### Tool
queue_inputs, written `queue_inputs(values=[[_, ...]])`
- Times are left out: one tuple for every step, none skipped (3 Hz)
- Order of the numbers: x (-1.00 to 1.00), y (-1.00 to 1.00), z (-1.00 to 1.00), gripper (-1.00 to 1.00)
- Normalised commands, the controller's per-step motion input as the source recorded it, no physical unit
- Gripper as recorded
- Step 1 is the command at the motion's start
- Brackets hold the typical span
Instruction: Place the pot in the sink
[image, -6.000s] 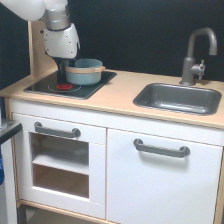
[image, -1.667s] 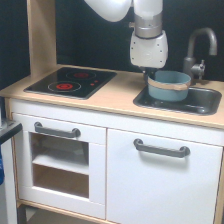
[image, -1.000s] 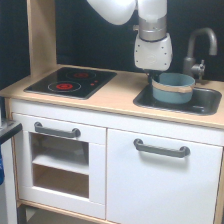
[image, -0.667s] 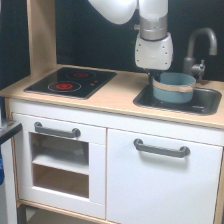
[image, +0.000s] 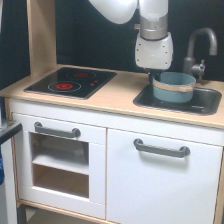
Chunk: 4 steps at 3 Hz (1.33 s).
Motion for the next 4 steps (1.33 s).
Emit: queue_inputs(values=[[-0.03,-0.05,-0.22,0.71],[-0.02,-0.1,0.14,0.98],[-0.03,-0.08,0.42,1.0],[-0.16,-0.09,0.53,1.0]])
